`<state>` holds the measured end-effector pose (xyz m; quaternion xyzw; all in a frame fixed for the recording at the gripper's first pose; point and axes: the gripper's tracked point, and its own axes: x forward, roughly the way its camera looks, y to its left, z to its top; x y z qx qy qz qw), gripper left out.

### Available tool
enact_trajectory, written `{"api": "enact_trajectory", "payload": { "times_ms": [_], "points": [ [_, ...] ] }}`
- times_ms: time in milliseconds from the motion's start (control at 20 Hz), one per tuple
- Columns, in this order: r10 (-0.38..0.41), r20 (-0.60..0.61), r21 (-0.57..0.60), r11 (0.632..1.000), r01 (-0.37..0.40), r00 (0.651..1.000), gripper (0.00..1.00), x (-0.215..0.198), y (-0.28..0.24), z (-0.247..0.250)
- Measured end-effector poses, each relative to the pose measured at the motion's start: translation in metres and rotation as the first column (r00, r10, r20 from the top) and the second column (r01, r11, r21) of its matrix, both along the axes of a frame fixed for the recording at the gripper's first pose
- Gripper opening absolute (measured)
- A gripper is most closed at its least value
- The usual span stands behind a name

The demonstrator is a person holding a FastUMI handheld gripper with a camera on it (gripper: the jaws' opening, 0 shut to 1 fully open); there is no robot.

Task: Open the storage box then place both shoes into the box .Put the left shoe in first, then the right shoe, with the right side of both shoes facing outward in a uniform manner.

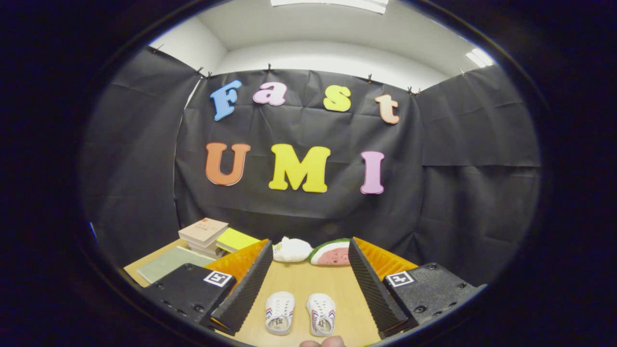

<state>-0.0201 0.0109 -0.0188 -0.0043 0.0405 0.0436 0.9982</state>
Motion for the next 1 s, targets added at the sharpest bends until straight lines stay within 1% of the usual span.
{"api": "enact_trajectory", "payload": {
  "times_ms": [200,300,350,450,550,700,750,800,900,1000],
  "points": [
    [0.102,-0.076,0.021,0.995,-0.1,0.992,1.0,0.005,0.018,-0.024],
    [0.202,-0.119,0.07,0.978,-0.195,0.972,1.0,0.008,0.035,-0.04],
    [0.272,-0.145,0.112,0.96,-0.257,0.951,1.0,0.008,0.048,-0.049],
    [0.424,-0.205,0.207,0.9,-0.384,0.882,1.0,0.008,0.077,-0.076],
    [0.56,-0.26,0.301,0.821,-0.485,0.786,1.0,0.006,0.102,-0.102],
    [0.705,-0.316,0.4,0.706,-0.585,0.635,1.0,0.001,0.139,-0.14],
    [0.736,-0.328,0.41,0.676,-0.612,0.593,1.0,0.001,0.151,-0.153],
    [0.754,-0.344,0.411,0.656,-0.633,0.559,1.0,0.001,0.162,-0.168],
    [0.772,-0.381,0.426,0.635,-0.645,0.509,1.0,0.004,0.184,-0.196],
    [0.795,-0.391,0.488,0.606,-0.628,0.464,1.0,0.003,0.202,-0.213]
  ]
}}
